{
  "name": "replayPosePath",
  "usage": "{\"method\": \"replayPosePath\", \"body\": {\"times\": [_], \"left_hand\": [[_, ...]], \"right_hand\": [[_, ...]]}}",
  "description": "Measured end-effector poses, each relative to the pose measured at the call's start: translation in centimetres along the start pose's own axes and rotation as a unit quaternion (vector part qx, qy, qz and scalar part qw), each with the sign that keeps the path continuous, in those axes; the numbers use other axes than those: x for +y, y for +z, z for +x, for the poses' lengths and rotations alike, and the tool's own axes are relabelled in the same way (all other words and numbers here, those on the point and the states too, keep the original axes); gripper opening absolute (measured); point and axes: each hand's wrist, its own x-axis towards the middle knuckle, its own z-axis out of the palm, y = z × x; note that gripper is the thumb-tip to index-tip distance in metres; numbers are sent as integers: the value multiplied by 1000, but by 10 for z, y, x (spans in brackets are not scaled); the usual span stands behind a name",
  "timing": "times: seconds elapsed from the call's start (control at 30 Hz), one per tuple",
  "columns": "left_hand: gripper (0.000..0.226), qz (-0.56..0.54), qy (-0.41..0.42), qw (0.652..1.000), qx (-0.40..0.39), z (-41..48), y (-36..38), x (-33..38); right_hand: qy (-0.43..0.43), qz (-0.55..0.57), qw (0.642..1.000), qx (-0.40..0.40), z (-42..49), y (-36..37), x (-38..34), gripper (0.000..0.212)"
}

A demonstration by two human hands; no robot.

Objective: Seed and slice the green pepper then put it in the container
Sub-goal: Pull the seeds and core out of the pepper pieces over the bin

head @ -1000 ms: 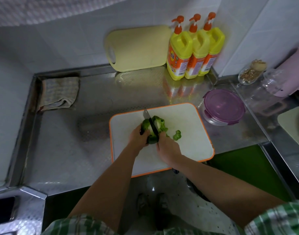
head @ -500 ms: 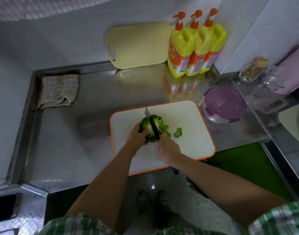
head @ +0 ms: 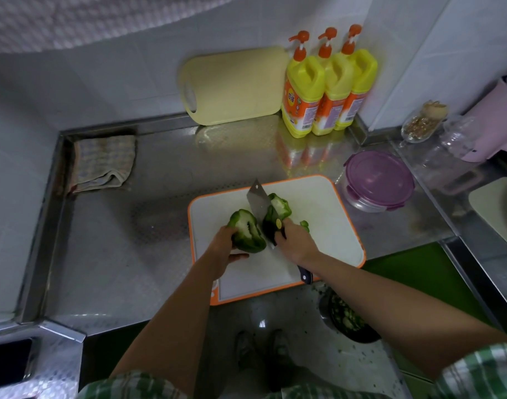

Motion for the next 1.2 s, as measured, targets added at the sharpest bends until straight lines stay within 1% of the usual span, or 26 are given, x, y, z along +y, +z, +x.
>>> {"method": "replayPosePath", "body": {"times": [0.1, 0.23, 0.3, 0.37, 0.43, 0.53, 0.67, 0.73, 0.83, 0.9, 0.97, 1.03, 1.1, 1.2], "left_hand": [[36, -39, -19, 999, 25, 2, 0, 1], [39, -84, -40, 996, 17, 1, -2, 2], [38, -67, -30, 997, 13, 1, -5, 2], [42, -34, -16, 999, 26, 3, -8, 1], [44, -11, -6, 999, 45, 5, -11, 1], [38, -5, 16, 997, 75, 5, -15, 2], [36, 12, 29, 996, 86, 3, -23, 4], [39, 39, 29, 995, 83, 3, -27, 4], [48, 99, 41, 991, 82, 0, -29, 3], [50, 180, 74, 976, 94, 0, -27, 2], [49, 256, 126, 952, 113, -2, -22, 3], [50, 318, 182, 920, 138, -6, -14, 8], [49, 359, 228, 892, 155, -8, -7, 13], [53, 398, 248, 868, 161, -9, 1, 19]], "right_hand": [[-8, 8, 1000, 16, -1, 0, -2, 25], [-5, 11, 1000, 14, -4, -1, -2, 22], [-11, 4, 1000, 24, -6, 0, -3, 19], [-34, -1, 999, 34, -4, 2, -4, 19], [-63, -6, 998, 29, -1, 5, -5, 27], [-106, -35, 994, -1, 2, 13, -7, 48], [-102, -59, 993, -23, 1, 22, -7, 56], [-98, -31, 994, -33, 1, 21, -6, 53], [-59, 49, 997, 0, 0, 12, -10, 31], [-39, 64, 996, 38, -1, 4, -12, 21], [-55, 49, 995, 69, -4, -3, -12, 16], [-66, 39, 993, 85, -5, -10, -13, 19], [-59, 36, 993, 91, -5, -16, -13, 22], [-46, 15, 996, 72, -6, -23, -10, 25]]}}
